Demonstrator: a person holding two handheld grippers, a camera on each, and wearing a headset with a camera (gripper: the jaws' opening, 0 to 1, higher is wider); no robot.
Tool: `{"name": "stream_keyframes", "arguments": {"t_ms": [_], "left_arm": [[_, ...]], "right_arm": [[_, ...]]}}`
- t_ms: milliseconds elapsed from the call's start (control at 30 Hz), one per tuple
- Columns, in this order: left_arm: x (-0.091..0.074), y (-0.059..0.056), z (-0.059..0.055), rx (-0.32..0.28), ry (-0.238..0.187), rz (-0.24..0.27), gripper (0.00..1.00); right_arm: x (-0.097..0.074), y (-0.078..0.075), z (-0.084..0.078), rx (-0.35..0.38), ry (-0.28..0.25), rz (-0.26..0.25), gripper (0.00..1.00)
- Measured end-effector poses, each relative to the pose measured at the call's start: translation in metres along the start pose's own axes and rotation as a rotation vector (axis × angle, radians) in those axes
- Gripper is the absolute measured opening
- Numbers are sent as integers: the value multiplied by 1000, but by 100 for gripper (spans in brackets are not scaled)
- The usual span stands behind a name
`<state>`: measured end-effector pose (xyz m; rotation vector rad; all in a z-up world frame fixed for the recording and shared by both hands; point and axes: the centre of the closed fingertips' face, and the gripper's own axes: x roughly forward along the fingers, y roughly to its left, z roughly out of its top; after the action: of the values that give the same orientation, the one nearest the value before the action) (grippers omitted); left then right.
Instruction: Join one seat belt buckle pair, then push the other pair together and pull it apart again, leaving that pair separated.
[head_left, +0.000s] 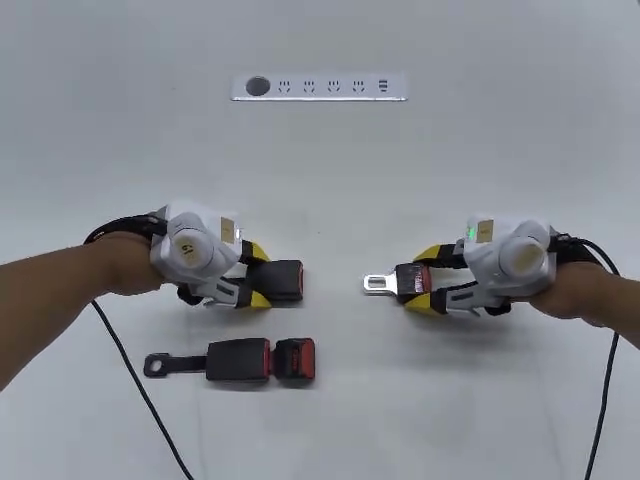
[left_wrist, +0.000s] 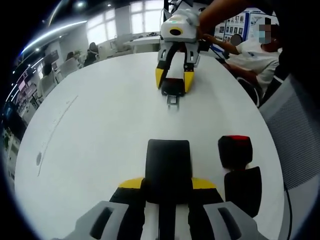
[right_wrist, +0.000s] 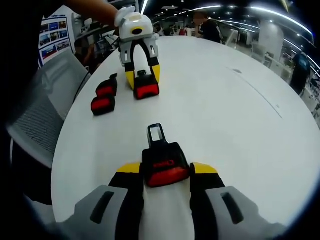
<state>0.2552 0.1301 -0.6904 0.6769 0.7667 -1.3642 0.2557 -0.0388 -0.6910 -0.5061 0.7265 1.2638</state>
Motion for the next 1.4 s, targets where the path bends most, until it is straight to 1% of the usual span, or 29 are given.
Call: {"name": "stream_keyframes", "arguments": {"t_ms": [133,167,233,333,367,400,467,533,667,733,867,1100,1200,1400], "left_arm": [[1,0,0,-1,4,1,34],[1,0,-1,-2,4,1,34],[1,0,-1,-2,4,1,34],[1,0,-1,-5,4,3,34],[1,0,-1,-6,5,3,34],[1,0,-1,-6,5,3,34],[1,0,-1,-7,5,4,34],[1,0,0,-9,5,5,34],[2,0,-1,-11,7,6,34],[2,0,0,-11,9,5,34],[2,0,0,-11,11,6,34],[2,-1,2,-10,18,5,34],[2,-1,1,-13,21,5,34],[2,-1,0,-8,30,5,34]], "right_arm": [[5,-2,3,-4,-5,4,34],[6,1,5,-7,-7,5,34],[9,-1,8,-9,-13,7,34],[13,2,12,-10,-22,9,34],[14,0,14,-11,-29,17,34],[15,-2,15,-10,-29,14,35],[16,0,18,-15,-36,16,34],[21,0,22,-13,-45,19,35],[26,6,31,-16,-57,27,35],[29,5,34,-13,-59,27,34],[36,2,37,-7,-65,27,35],[49,8,47,-9,-76,23,34],[49,5,48,-14,-78,27,34],[55,8,51,-21,-84,34,34]]}}
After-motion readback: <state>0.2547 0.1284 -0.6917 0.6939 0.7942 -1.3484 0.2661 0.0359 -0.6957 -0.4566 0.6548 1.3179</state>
